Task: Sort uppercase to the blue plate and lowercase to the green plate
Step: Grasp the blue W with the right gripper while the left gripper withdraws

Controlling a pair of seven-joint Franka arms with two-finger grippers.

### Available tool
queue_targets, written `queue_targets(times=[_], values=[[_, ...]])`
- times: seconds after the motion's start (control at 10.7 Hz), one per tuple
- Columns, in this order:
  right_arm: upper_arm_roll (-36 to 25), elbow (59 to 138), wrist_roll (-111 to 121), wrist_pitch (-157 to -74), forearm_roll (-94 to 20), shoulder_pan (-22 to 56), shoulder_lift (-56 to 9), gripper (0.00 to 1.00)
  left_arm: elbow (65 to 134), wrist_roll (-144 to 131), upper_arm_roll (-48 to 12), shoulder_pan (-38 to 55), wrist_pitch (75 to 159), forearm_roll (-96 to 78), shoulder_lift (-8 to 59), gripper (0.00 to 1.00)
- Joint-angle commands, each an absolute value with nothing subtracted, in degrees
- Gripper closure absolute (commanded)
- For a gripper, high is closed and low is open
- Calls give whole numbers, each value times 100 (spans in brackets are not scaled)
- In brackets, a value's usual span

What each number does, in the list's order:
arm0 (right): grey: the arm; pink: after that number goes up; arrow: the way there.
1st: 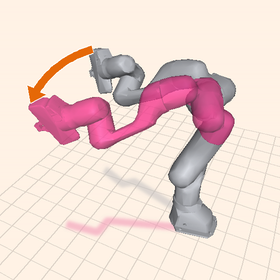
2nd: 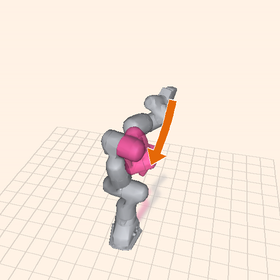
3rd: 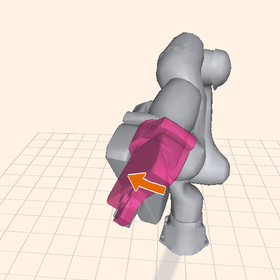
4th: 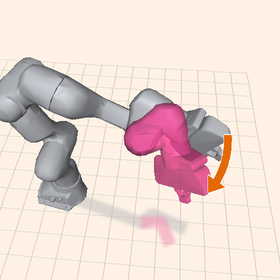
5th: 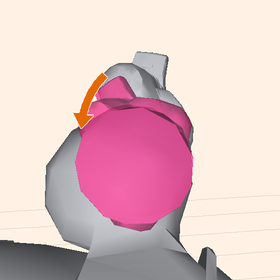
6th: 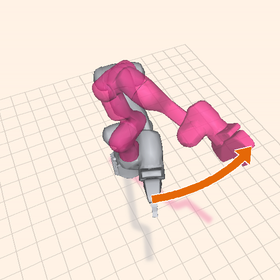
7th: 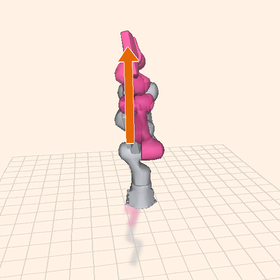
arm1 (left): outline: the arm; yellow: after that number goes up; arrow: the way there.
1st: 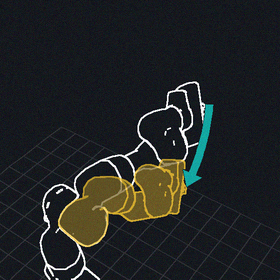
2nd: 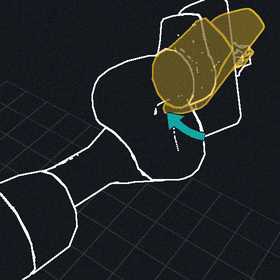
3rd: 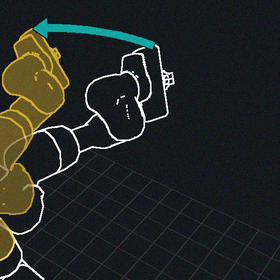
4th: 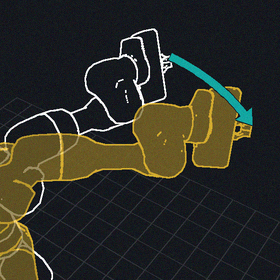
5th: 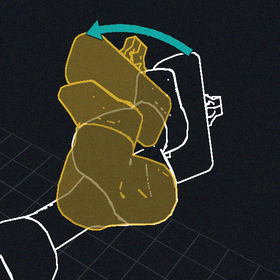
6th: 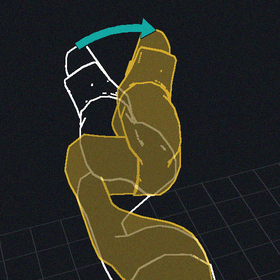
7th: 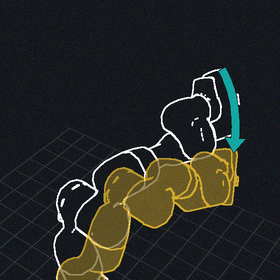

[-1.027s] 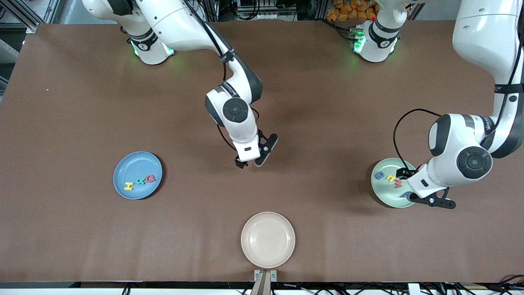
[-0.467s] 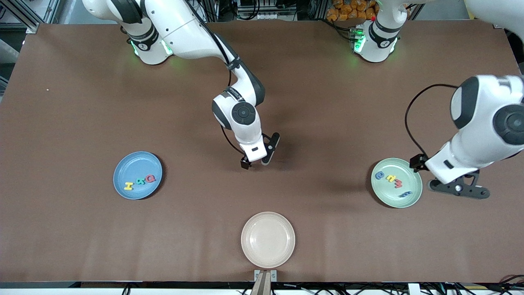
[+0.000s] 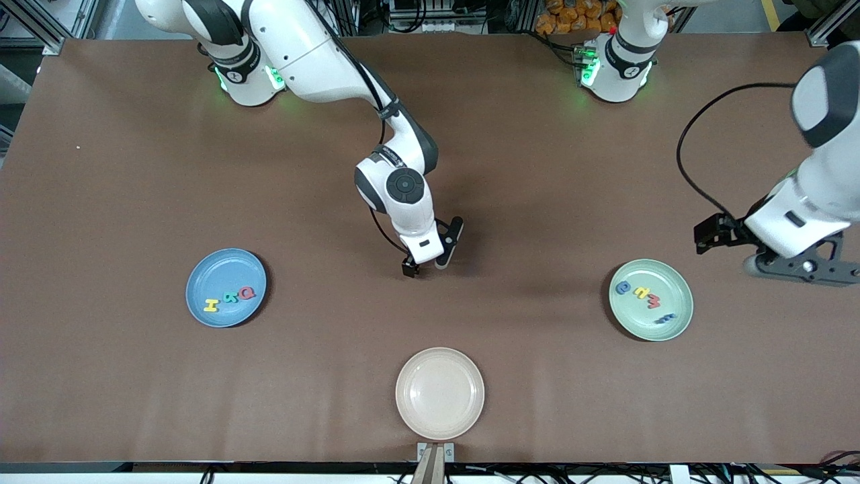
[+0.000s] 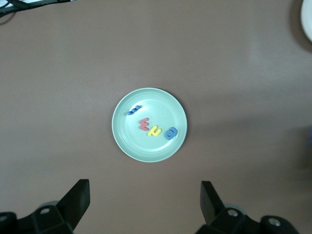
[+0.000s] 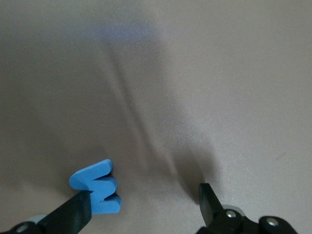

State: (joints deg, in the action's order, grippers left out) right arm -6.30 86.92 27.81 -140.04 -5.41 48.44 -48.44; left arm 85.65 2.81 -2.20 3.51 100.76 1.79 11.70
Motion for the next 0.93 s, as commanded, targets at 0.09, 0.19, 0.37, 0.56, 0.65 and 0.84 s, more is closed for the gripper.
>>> queue_targets(times=[0.09, 0.19, 0.37, 0.56, 0.65, 0.84], values=[[-624, 8648, 2830, -14036, -501, 4913, -4861, 0, 8657, 247, -88, 474, 9844, -176, 651, 0], [-624, 8640, 2830, -14001, -501, 4913, -4843, 0, 8657, 29, -88, 492, 9809, -219, 581, 0], [-615, 8640, 2821, -14001, -510, 4948, -4834, 0, 8657, -158, -9, 492, 9730, -255, 457, 0], [-598, 8640, 2821, -13983, -510, 4957, -4790, 0, 8675, -316, -9, 510, 9703, -255, 352, 0], [-554, 8640, 2804, -13983, -518, 4966, -4790, 0, 8675, -316, -9, 501, 9694, -255, 360, 0], [-483, 8640, 2786, -13975, -519, 4966, -4755, 0, 8684, -343, -17, 527, 9694, -255, 404, 0]])
